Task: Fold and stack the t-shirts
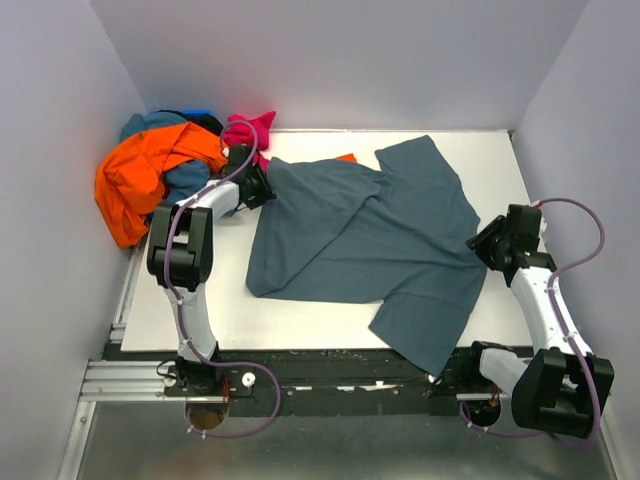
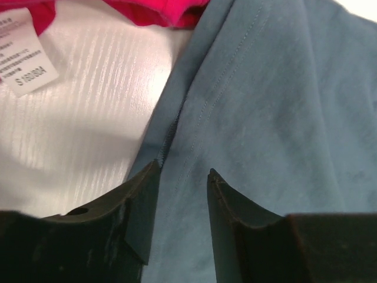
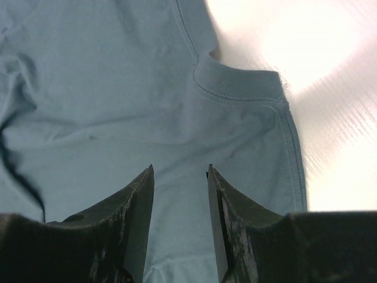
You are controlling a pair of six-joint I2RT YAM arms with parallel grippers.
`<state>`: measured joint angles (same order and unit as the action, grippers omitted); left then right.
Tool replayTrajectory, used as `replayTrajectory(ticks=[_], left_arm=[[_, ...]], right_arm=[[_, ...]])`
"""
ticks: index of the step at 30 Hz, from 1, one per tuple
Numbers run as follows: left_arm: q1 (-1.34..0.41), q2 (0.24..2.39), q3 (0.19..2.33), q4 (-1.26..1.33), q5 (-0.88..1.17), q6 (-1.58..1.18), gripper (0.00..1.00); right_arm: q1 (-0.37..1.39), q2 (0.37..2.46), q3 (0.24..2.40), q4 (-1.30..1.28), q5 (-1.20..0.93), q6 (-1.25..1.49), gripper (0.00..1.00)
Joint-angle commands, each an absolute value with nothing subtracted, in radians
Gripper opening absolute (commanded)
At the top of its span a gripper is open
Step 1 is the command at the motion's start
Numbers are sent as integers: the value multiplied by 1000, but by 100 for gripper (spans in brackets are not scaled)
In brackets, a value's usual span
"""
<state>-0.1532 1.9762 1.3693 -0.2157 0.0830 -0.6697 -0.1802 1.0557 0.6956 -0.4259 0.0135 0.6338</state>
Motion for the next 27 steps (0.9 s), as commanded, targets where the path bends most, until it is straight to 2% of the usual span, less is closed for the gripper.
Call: replayTrajectory(ticks=[1,6,13,19,21,23,24,27], left_arm=[[-160,2045,1425,-261,100,-644,47],[-160,2074,1450,-265,86,-643,46],[-160,2111,1511,-290,71,-632,34],[-160,2148,1554,-321,98,-626,33],[-158,2140,1549,-318,94,-624,22],[-156,2129,1548,-319,80,-620,4],[-155,2125,1548,-319,72,-614,0],[-144,2117,1577,-348,43,-598,0]], right_arm=[[-178,1071,666,-400,-43,618,49],[-178,1083,666,-393,-51,615,48],[-176,1094,661,-388,-67,615,47],[-176,1106,661,-385,-74,615,46],[-176,1108,663,-385,-77,615,46],[-176,1112,664,-385,-81,614,45],[-178,1115,664,-385,-83,614,45],[-175,1126,658,-391,-94,612,45]])
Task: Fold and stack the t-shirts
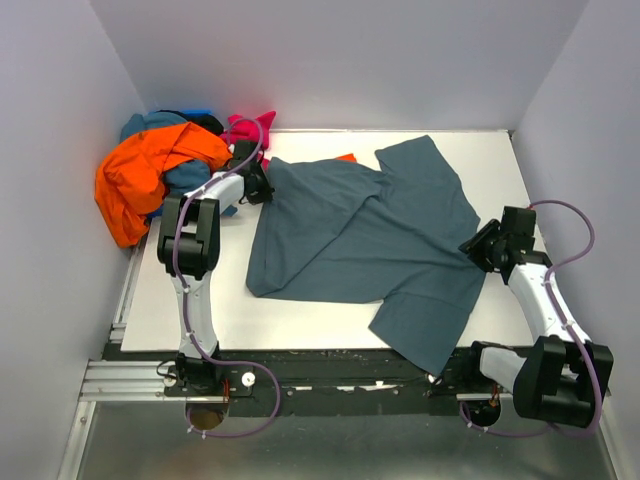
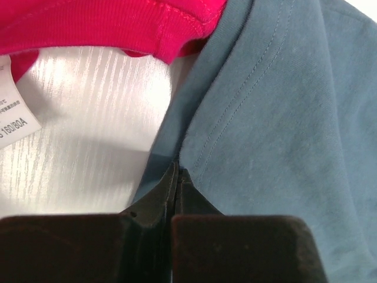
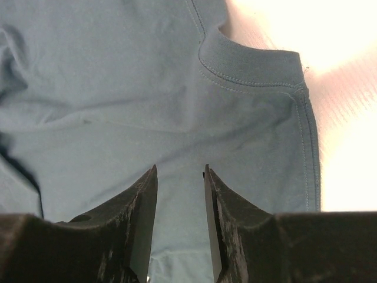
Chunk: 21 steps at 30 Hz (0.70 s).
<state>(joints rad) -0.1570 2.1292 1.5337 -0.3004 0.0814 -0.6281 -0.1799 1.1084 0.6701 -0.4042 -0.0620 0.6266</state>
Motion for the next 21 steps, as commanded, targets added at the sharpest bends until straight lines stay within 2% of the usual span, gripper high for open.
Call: replayTrajectory(ticks=[1,6,10,14,16,17,19,21], left_arm=[[-135,2114,1583,-357,41,-594,0],[-91,2071,1588,-357,46,-584,0],[-72,2068,1604,-350,61,-592,0],[-74,2082,1609,-344,152,-606,0],[-80,2076,1585,-333,167,-615,28],[-84,2068,1554,-313,170,-620,38],[-87,2048,1499,-267,195,-630,46],[-89,2045,1468,-232,218,-634,50]], right_arm=[[-175,1132,658,-399,-91,615,45],[-167,1189,657,-423,-129,626,47],[-167,1270,690,-514,-60,666,44],[-167,1243,664,-519,-29,683,45],[-169,1221,652,-502,-41,684,45],[-167,1216,650,-496,-47,683,45],[-169,1218,655,-497,-58,678,44],[-167,1229,661,-497,-66,675,44]])
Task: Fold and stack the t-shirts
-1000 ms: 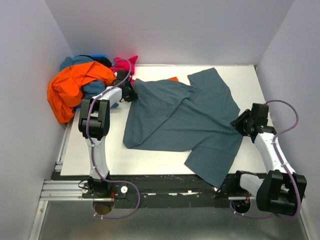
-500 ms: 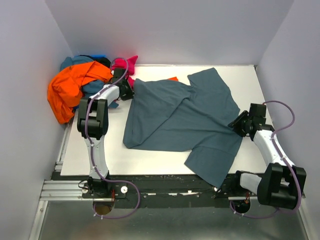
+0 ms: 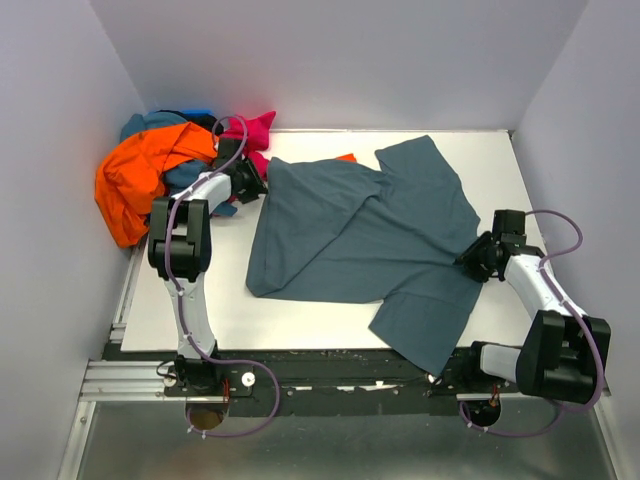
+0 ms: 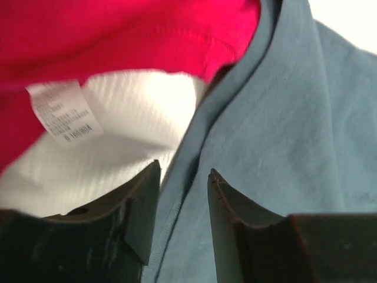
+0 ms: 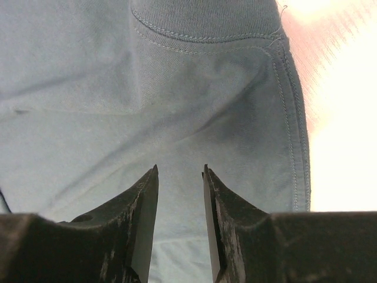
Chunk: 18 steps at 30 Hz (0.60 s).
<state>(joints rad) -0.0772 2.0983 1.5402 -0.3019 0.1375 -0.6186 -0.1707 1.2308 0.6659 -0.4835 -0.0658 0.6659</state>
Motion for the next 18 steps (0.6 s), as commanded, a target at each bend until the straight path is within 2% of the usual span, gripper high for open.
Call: replayTrajectory(ticks=[1,18], left_arm=[[-90,2048,1463,-230,222,-634,51],[-106,2171,1569,-293,290,-621,41]], right_arm=[[-167,1232,663,-497,-69,673,44],[-167,1236,658,-479,-101,667,42]])
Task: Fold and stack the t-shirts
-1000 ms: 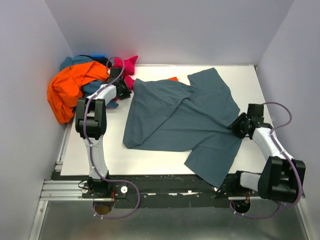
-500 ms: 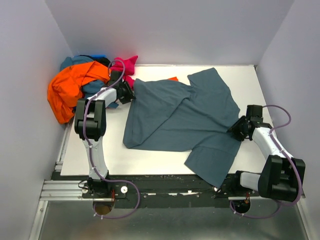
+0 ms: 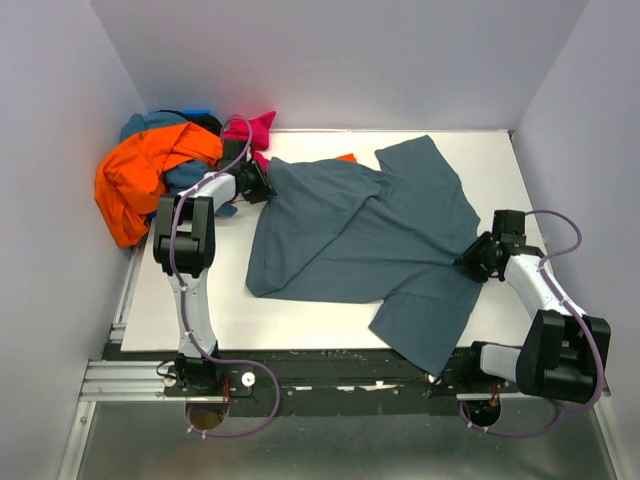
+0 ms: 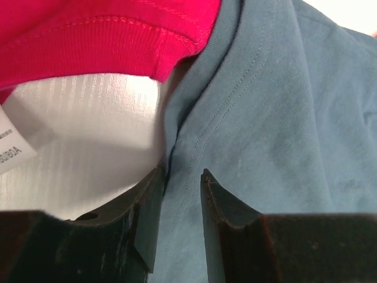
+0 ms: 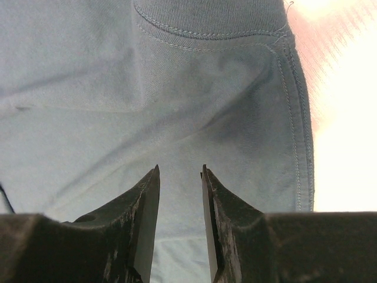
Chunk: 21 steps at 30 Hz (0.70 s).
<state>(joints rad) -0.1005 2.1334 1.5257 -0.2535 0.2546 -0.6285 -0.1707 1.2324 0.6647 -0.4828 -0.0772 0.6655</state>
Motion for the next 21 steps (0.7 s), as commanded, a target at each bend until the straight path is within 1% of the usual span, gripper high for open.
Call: replayTrajectory(ticks=[1,8,11,14,15,19,21], left_arm=[[-104,2165,1568,-299,266,-618,41],[-103,2060,1535,-343,16,-571,45],[-103,2025,1528,-348,-32,-560,45],[-104,2005,1496,-290,76,-561,38],[-107,2011,1494,-278,113,-564,37],[-114,2084,1535,-314,198,-568,37],[-114,2112,1534,-305,230,-572,38]], right_arm=[[-167,1238,658,-477,-101,667,42],[-167,1241,658,-472,-110,667,42],[-167,1241,658,-474,-112,666,42],[-167,1243,657,-468,-115,667,42],[-167,1244,657,-468,-120,667,42],[-167,1243,657,-463,-146,669,41],[-167,1235,658,-463,-146,669,41]])
